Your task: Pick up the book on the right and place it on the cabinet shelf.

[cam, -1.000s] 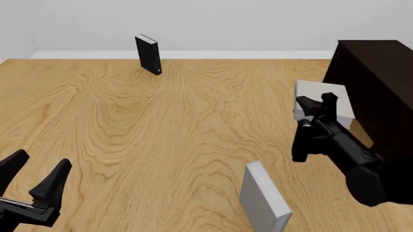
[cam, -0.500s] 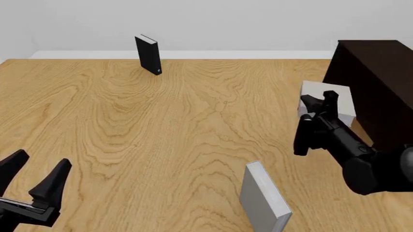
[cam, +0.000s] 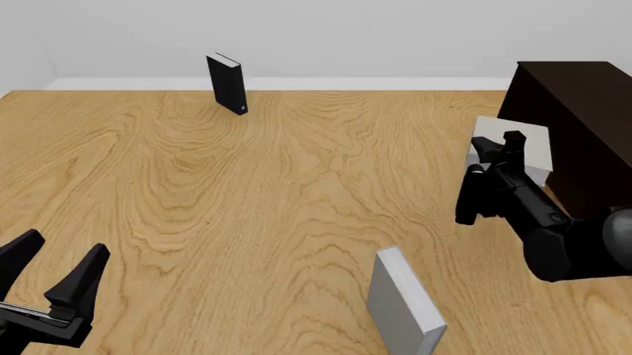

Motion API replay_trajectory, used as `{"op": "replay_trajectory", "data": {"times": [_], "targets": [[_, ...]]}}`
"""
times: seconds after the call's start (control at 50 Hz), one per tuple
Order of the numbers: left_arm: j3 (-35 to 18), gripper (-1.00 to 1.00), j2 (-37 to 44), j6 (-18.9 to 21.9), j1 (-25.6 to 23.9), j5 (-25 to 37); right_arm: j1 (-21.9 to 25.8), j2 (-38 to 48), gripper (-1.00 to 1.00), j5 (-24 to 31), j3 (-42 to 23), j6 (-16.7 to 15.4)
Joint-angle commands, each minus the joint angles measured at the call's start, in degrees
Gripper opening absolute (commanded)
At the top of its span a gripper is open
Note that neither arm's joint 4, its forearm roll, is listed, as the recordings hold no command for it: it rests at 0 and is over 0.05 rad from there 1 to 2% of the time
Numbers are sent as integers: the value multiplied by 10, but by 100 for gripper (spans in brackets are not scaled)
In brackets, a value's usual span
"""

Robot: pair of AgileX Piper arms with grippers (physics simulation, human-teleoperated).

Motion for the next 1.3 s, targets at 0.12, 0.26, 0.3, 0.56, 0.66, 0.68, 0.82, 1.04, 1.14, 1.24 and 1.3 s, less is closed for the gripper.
{"op": "replay_trajectory", "data": {"times": [0.12, 0.26, 0.3, 0.56, 0.66, 0.68, 0.82, 1.04, 1.14, 1.24, 1.3], "targets": [[0, 100, -5, 4, 0, 8, -16, 27, -100, -9, -27, 12], [0, 100, -4, 4, 0, 8, -28, 35, -100, -7, -40, 9], [0, 100, -5, 5, 0, 8, -32, 37, -100, -7, -44, 11], [0, 100, -2, 6, 1, 7, -56, 41, -100, 17, -70, 16], [0, 100, -3, 6, 0, 8, -61, 42, -100, 29, -80, 22], [0, 100, -3, 6, 0, 9, -62, 41, -100, 31, -81, 23], [0, 100, -2, 5, 2, 8, -63, 47, -100, 36, -90, 26], [0, 100, -4, 7, 4, 8, -73, 50, -100, 47, -99, 28], [0, 100, -1, 6, 4, 4, -80, 46, -100, 52, -103, 35], [0, 100, -7, 6, 4, 11, -88, 53, -100, 47, -99, 37], [0, 100, -6, 7, 5, 11, -94, 50, -100, 50, -101, 47]]}}
